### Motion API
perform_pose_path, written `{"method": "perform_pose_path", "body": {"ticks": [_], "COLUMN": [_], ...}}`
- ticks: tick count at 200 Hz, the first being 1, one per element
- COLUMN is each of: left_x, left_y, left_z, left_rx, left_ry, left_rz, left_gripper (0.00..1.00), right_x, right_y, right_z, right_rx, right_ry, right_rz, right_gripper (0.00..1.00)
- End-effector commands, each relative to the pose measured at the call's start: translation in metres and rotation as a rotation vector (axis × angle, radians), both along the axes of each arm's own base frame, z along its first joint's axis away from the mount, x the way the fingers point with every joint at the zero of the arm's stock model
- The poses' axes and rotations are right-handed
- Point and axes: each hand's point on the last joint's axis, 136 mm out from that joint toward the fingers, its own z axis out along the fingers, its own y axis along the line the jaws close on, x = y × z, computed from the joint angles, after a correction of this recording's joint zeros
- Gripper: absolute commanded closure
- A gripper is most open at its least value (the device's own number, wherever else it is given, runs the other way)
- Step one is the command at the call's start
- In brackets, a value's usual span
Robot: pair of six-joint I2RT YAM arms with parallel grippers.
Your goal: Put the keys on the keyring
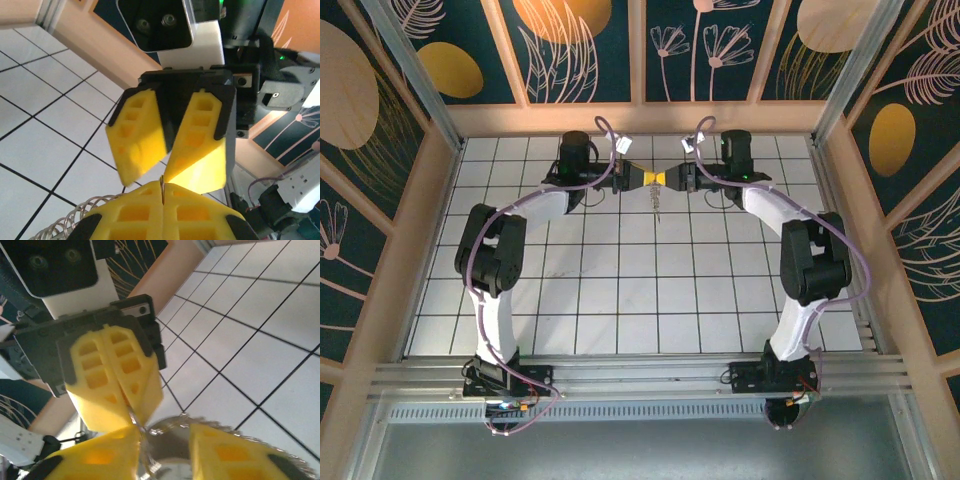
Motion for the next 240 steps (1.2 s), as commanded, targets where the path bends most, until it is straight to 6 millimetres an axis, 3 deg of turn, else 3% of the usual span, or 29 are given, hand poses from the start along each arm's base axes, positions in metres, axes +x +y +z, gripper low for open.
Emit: {"method": "perform_pose_path", "body": {"ticks": [1,23,62,91,155,240], "left_x": [-0.012,-0.016,-0.031,-0.041,-0.049,-0.045], "left_y": [-0.001,0.001,-0.001,-0.006,-0.010,-0.011], "left_z": [0.046,0.059,0.075,0.085,0.093,0.090], "left_rx": [-0.079,-0.109,-0.172,-0.192,-0.209,-0.208], "left_ry": [-0.089,-0.105,-0.122,-0.137,-0.149,-0.136], "left_rz": [0.008,0.036,0.033,0.019,0.017,0.026], "left_gripper": [1.00,1.00,1.00,1.00,1.00,1.00], "right_x": [-0.006,-0.022,-0.034,-0.038,-0.051,-0.047], "right_y": [-0.026,-0.040,-0.052,-0.047,-0.034,-0.015], "right_z": [0.049,0.055,0.039,0.027,0.014,0.039], "right_rx": [0.056,0.078,0.033,-0.043,-0.068,-0.053], "right_ry": [-0.143,-0.173,-0.237,-0.314,-0.360,-0.432], "right_rz": [-0.084,-0.156,-0.390,-0.500,-0.531,-0.514], "right_gripper": [0.63,0.61,0.60,0.59,0.57,0.47]}}
